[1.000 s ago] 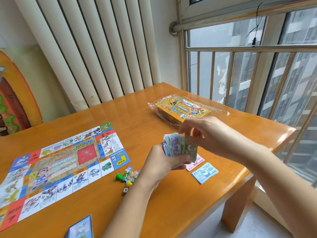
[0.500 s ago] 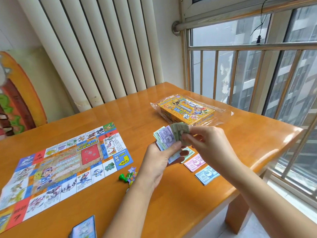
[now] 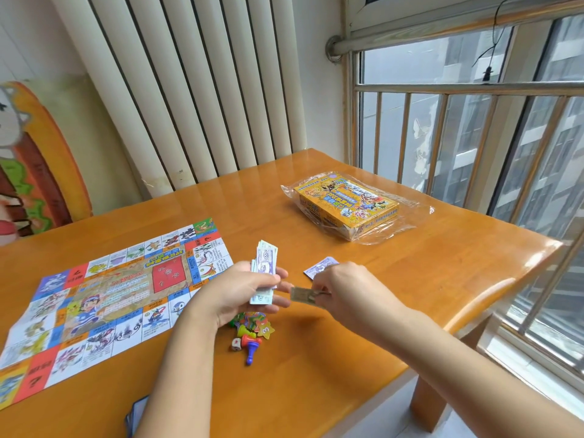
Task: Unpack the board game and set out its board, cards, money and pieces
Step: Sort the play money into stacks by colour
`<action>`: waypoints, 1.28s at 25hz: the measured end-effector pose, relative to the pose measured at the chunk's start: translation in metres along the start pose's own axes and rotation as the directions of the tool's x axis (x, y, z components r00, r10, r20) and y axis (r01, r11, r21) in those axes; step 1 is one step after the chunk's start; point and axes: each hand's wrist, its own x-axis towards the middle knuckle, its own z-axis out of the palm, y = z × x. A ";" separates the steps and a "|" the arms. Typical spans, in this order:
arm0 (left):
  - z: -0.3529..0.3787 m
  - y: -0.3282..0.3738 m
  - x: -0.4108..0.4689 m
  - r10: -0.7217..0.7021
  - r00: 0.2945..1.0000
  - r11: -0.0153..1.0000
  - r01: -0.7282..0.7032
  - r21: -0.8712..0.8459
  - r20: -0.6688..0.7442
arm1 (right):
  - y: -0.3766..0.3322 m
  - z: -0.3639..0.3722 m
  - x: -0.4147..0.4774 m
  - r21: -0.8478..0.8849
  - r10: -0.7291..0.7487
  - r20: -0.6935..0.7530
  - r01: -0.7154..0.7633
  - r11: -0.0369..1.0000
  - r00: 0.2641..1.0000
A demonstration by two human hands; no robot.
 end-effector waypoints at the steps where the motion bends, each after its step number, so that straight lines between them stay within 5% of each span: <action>1: 0.001 -0.001 0.001 -0.001 1.000 1.000 0.001 0.020 0.010 | -0.001 0.004 0.001 -0.024 0.005 0.026 -0.005 1.000 1.000; 7: 0.006 -0.008 0.009 -0.052 0.998 0.989 0.047 0.138 0.032 | -0.002 0.022 0.000 0.021 0.014 0.014 -0.014 1.000 1.000; 11: 0.006 -0.011 0.010 -0.056 0.996 0.995 0.050 0.090 0.073 | -0.009 0.028 -0.002 0.218 0.014 -0.143 0.018 0.976 0.990; 17: 0.024 -0.001 0.014 0.105 0.993 0.949 -0.117 -0.294 -0.057 | 0.004 0.006 0.005 0.534 0.222 -0.350 -0.001 0.845 0.910; 20: 0.040 -0.002 0.016 0.110 0.992 0.914 -0.122 -0.388 -0.053 | 0.025 -0.010 0.013 0.550 0.261 -0.286 -0.064 0.833 0.922; 25: 0.048 -0.010 0.022 0.058 0.996 0.984 -0.069 -0.162 -0.069 | 0.066 -0.024 0.025 0.534 0.305 -0.004 -0.255 0.806 0.952; 32: 0.053 -0.012 0.023 -0.034 0.998 0.979 0.023 -0.202 -0.052 | 0.071 -0.011 0.034 0.457 0.327 0.062 -0.318 0.831 0.943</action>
